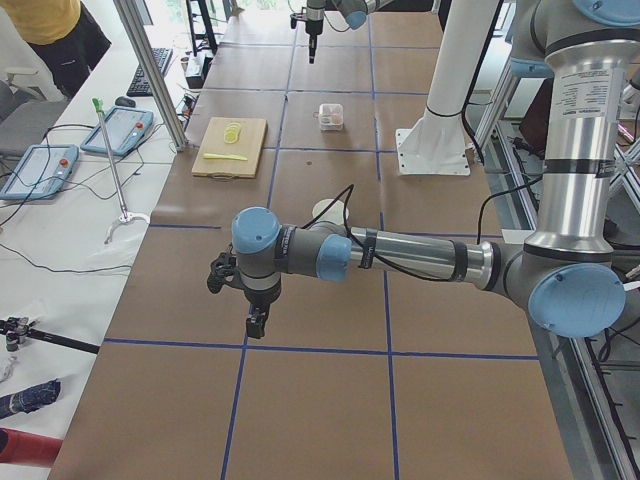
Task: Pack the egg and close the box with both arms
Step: 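Fold the clear lid down over the eggs with the right gripper, then withdraw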
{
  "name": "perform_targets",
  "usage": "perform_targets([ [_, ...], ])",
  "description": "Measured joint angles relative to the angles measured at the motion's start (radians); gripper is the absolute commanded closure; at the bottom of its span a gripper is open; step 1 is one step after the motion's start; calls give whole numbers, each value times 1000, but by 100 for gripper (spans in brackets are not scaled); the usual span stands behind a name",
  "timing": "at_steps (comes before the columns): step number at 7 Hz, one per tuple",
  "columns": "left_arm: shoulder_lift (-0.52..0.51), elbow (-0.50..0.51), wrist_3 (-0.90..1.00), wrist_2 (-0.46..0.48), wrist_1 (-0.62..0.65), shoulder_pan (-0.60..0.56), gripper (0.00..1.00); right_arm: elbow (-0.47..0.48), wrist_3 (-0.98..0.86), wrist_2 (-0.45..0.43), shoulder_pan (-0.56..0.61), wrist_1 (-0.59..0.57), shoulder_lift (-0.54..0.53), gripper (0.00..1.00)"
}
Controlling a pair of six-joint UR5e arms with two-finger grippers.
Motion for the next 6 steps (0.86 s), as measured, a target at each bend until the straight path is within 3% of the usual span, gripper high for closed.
perform_targets([
  [6,26,3,2,-3,-1,0,0,-14,-713,33,367,-294,-105,0],
])
